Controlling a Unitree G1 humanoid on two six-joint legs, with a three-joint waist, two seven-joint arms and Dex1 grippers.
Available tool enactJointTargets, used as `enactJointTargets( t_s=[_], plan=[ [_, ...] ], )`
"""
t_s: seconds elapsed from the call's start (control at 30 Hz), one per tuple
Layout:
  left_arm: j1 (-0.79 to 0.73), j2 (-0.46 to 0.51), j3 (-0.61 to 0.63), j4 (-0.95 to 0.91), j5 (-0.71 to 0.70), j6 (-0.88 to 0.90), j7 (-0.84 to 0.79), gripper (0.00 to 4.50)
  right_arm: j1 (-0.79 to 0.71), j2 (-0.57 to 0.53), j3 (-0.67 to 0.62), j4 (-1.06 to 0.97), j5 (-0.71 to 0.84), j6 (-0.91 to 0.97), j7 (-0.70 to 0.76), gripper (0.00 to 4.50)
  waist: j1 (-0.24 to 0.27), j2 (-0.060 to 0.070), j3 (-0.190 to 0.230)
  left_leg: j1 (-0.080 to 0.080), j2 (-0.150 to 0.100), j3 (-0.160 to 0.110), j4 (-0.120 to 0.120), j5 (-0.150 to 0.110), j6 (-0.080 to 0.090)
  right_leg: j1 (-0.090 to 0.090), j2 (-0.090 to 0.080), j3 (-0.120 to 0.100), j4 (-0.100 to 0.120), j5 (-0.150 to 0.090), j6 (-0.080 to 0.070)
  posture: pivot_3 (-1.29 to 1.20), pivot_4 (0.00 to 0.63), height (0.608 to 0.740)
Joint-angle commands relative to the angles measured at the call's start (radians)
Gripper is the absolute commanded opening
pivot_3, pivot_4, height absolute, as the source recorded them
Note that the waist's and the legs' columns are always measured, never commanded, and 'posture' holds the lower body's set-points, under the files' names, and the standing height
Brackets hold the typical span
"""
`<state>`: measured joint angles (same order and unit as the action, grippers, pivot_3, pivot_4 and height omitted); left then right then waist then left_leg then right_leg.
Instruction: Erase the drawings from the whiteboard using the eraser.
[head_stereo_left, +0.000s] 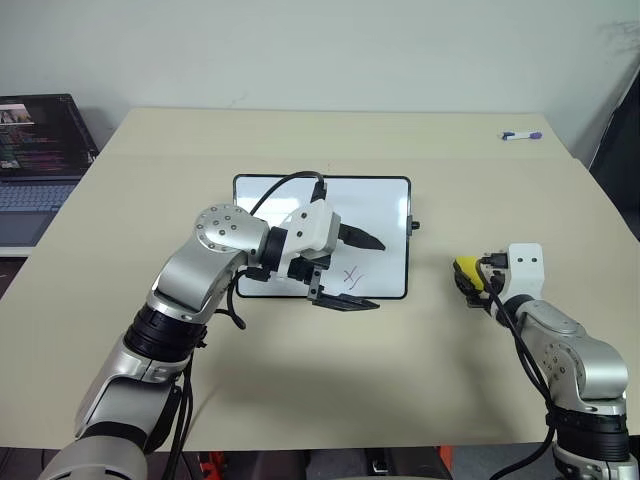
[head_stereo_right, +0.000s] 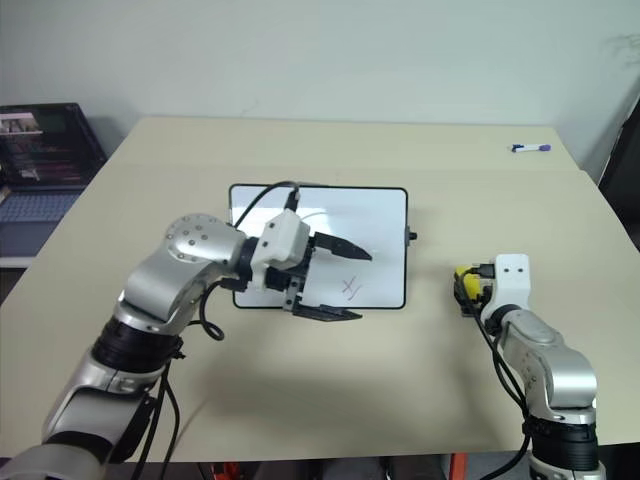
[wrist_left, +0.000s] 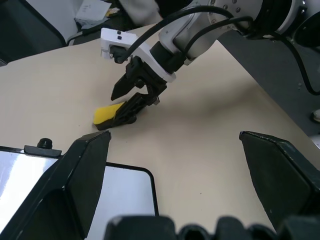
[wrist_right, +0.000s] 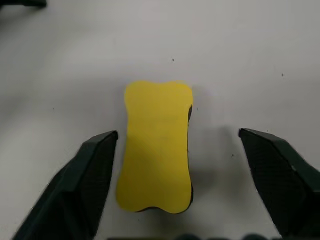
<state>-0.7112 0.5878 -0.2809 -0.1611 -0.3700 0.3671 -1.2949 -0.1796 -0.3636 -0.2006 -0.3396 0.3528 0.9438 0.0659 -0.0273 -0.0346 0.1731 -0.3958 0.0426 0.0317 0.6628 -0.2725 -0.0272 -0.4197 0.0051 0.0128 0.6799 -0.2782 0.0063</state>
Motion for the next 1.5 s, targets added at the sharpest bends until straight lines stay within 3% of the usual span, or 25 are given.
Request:
enactJointTargets(
  t_s=[0.03,0.17,0.2,0.47,0.7,0.87,0.97,1.17,1.5],
  plan=[
    [-0.008,0.009,0.013,-0.054,-0.005,0.02,0.013,4.5,-0.021,-0.004,-0.002,-0.009,-0.014,-0.032,0.015,2.78,-0.001,0.0,0.0,0.0,0.0,0.0,0.0,0.0,0.0,0.0,0.0,0.0,0.0,0.0,0.0,0.0,0.15,0.74],
    [0.013,0.018,0.031,-0.061,0.005,0.048,0.059,4.5,-0.021,0.002,0.004,-0.017,-0.023,-0.043,0.031,1.31,-0.001,0.0,0.0,0.0,0.001,0.0,0.0,0.0,0.0,-0.001,0.001,0.001,0.0,0.0,-0.001,0.0,0.15,0.74],
    [0.023,0.022,0.037,-0.059,0.013,0.048,0.077,4.5,-0.02,0.002,0.007,-0.021,-0.026,-0.051,0.036,1.18,-0.001,0.0,0.0,0.0,0.001,0.0,0.0,0.0,0.0,-0.001,0.001,0.001,0.0,0.0,-0.001,0.0,0.15,0.74],
    [0.21,0.12,0.172,-0.186,-0.028,0.154,0.19,4.5,0.042,-0.041,0.057,-0.124,-0.046,-0.243,0.165,1.17,-0.005,0.0,0.0,0.0,0.003,0.001,0.0,0.0,0.0,-0.002,0.002,0.002,0.0,0.001,-0.001,0.0,0.15,0.74],
    [0.564,0.222,0.382,-0.378,-0.114,0.269,0.279,4.5,0.128,-0.121,0.098,-0.37,0.024,-0.288,0.333,1.16,-0.003,0.0,0.0,0.001,0.004,0.001,0.0,0.0,0.0,-0.002,-0.001,0.002,0.0,0.0,-0.001,0.0,0.15,0.74],
    [0.711,0.229,0.402,-0.385,-0.096,0.216,0.289,4.5,0.067,-0.258,0.299,-0.334,-0.172,-0.47,0.436,1.16,0.0,-0.001,0.0,0.007,0.003,0.001,0.0,0.0,0.0,0.004,-0.004,0.001,0.0,0.0,0.0,0.0,0.15,0.74],
    [0.721,0.236,0.389,-0.37,-0.076,0.176,0.281,4.5,-0.015,-0.29,0.425,-0.24,-0.303,-0.579,0.472,1.15,0.0,-0.002,0.0,0.015,0.003,0.002,0.0,0.0,0.0,0.01,-0.004,0.002,0.0,0.0,-0.001,0.0,0.15,0.74],
    [0.714,0.224,0.353,-0.337,-0.064,0.126,0.277,4.5,-0.23,-0.265,0.674,0.066,-0.59,-0.759,0.519,1.15,-0.001,-0.002,0.0,0.015,0.003,0.003,0.0,0.0,0.0,0.01,-0.004,0.002,0.0,0.0,-0.002,0.0,0.15,0.74],
    [0.674,0.216,0.295,-0.262,-0.043,0.054,0.257,4.5,-0.307,-0.26,0.758,0.208,-0.723,-0.849,0.665,1.14,0.0,-0.003,0.0,0.016,0.003,0.002,0.0,0.0,0.0,0.01,-0.004,0.001,0.0,0.002,-0.008,0.0,0.15,0.74]
  ],
)
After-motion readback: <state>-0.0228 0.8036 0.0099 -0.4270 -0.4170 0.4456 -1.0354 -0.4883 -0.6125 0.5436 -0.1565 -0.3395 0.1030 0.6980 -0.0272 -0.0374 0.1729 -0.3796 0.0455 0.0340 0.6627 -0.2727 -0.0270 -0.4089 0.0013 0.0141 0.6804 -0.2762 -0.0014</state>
